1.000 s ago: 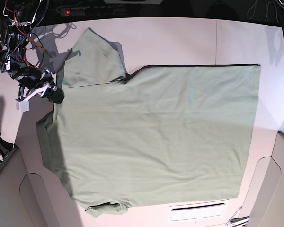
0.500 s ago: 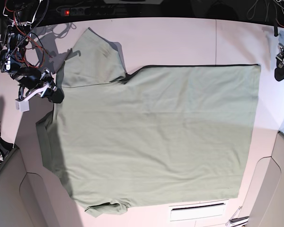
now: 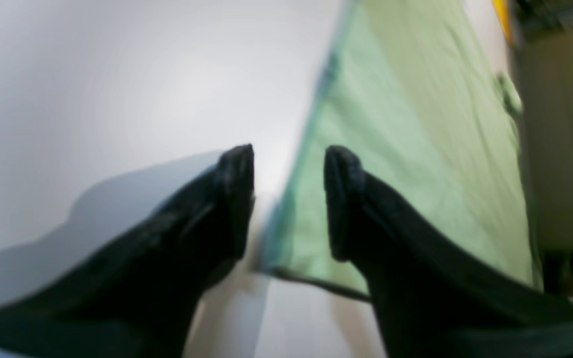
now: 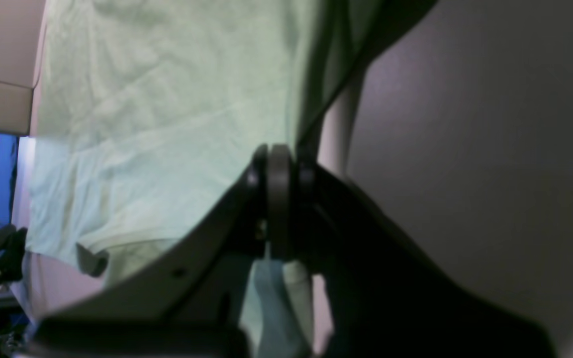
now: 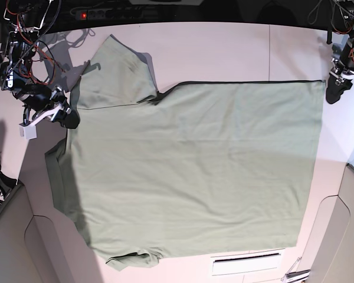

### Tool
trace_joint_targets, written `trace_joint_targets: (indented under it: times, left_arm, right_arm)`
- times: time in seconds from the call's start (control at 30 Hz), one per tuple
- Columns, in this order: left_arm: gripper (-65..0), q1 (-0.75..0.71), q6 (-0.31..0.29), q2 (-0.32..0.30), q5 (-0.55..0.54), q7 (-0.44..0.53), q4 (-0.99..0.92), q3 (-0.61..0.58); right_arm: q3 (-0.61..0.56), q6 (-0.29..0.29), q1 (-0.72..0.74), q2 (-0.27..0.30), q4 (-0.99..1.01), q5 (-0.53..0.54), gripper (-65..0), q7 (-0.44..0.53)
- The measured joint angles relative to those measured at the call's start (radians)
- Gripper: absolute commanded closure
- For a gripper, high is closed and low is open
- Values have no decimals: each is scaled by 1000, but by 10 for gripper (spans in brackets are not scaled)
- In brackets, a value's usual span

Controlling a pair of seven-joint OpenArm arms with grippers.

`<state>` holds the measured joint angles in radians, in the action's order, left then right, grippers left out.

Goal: Fold the T-shirt properly
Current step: 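Move the left gripper to the opposite corner of that edge and grasp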

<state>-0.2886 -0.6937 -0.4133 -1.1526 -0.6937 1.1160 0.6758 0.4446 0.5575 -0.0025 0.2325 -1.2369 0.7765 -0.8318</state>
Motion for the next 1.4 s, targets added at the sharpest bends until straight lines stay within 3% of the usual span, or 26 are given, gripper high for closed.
trace_joint_targets:
  times: [0.13, 0.43, 0.57, 0.9, 1.4]
  left_arm:
    - [-282, 3, -3, -4, -29, -52, 21, -68]
    - [-281, 2, -13, 3, -26, -190, 90, -76]
    - [-281, 1, -16, 7, 55, -192, 101, -79]
    - [-281, 0, -14, -39, 101, -190, 96, -65]
    - [-281, 65, 85, -52, 165, -209, 94, -23]
  right_arm:
    - [0, 0, 0, 0, 0, 0, 0, 0]
    - [0, 0, 0, 0, 0, 0, 0, 0]
    - [0, 0, 0, 0, 0, 0, 0, 0]
    - [0, 0, 0, 0, 0, 0, 0, 0]
    - [0, 0, 0, 0, 0, 0, 0, 0]
